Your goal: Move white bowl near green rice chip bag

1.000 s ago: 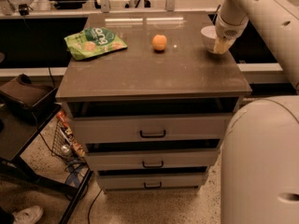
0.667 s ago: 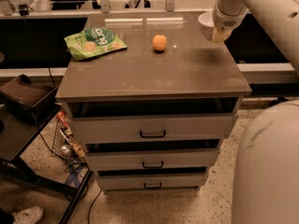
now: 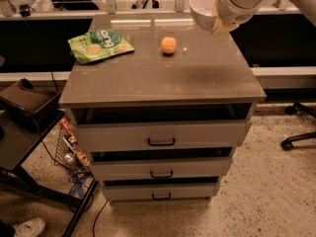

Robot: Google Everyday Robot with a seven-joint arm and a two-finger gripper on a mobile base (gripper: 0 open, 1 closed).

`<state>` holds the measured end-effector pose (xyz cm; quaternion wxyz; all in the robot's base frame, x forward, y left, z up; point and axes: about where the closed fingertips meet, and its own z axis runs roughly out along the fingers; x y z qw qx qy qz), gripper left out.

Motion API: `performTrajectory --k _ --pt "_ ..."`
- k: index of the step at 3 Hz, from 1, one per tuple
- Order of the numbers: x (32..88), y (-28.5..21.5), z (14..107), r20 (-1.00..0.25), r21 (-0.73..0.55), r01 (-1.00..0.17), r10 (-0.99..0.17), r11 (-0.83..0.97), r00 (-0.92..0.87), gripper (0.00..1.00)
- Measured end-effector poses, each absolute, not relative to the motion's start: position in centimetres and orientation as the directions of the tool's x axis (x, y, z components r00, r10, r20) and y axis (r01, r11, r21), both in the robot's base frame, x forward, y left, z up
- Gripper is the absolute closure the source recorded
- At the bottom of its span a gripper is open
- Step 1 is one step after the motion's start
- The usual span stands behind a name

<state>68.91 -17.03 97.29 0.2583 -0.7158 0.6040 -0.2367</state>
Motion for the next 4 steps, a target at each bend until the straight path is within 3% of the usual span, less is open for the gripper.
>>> performTrajectory --k 1,3,4 --pt "66.3 -12.4 98.2 -0.021 -0.658 -0.711 -0.938 -0.248 0.346 1.00" --pt "62.3 -0.6 96.6 -0.027 -0.613 -0.562 -0.696 -0.555 0.717 1.00" --pt "62.3 -0.6 96.6 -0.027 -0.613 -0.562 -0.696 -0.555 0.717 1.00"
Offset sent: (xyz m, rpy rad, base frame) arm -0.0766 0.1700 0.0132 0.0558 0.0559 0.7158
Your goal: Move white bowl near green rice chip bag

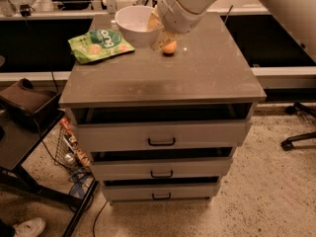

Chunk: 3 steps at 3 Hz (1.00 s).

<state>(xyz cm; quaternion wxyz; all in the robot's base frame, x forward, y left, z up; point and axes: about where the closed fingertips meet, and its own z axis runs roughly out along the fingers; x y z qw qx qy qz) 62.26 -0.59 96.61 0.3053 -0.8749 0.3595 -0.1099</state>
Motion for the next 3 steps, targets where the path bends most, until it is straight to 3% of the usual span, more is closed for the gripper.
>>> performTrajectory --k 3 --pt "67.3 5.4 88.8 -0.041 -0.536 -0.514 -0.587 -0.670 0.808 1.00"
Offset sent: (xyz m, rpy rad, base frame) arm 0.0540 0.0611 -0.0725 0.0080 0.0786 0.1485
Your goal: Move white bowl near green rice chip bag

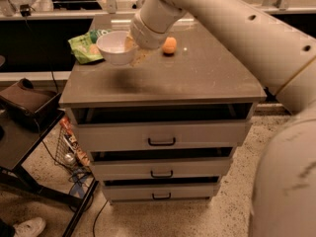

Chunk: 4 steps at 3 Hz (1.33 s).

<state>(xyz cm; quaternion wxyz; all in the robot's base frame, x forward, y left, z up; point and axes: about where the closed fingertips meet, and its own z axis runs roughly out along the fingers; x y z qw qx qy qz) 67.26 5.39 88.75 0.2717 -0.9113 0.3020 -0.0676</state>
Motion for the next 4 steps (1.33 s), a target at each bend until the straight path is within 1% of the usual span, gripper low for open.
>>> performTrajectory --k 1,3,4 --pt "68.4 6.7 86.4 -0.026 -0.504 -0.499 -0.566 -0.705 0.824 1.00" --pt "69.6 10.6 83.7 -0.024 -0.507 -0.461 -0.523 -0.729 0.852 1.00" --pt "69.6 10.7 83.5 -0.026 -0.504 -0.461 -0.521 -0.730 0.853 0.82"
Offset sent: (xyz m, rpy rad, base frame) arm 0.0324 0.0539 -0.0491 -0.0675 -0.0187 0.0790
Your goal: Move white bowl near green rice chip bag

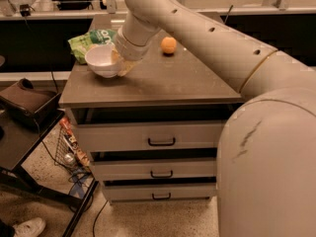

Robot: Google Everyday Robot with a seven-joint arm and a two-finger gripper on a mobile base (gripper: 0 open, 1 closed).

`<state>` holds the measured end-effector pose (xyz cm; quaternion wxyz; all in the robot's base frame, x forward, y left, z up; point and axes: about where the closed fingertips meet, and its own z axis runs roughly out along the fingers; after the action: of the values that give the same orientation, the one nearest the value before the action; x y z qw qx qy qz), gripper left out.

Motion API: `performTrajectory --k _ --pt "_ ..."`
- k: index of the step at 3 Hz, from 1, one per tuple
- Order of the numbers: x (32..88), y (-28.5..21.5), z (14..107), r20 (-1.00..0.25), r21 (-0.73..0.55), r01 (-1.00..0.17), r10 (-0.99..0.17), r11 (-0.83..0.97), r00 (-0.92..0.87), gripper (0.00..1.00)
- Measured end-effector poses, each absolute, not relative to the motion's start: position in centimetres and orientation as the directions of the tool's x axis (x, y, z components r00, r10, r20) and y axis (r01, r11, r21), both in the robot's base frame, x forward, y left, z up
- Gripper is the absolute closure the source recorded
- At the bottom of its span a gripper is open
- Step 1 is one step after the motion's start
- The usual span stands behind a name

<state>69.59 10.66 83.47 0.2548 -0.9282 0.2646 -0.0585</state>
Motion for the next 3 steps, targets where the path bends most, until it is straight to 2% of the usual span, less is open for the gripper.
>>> performTrajectory --k 3 --pt "69.50 11.08 82.66 -0.034 -0.496 -0.462 -0.515 -0.736 0.857 0.13"
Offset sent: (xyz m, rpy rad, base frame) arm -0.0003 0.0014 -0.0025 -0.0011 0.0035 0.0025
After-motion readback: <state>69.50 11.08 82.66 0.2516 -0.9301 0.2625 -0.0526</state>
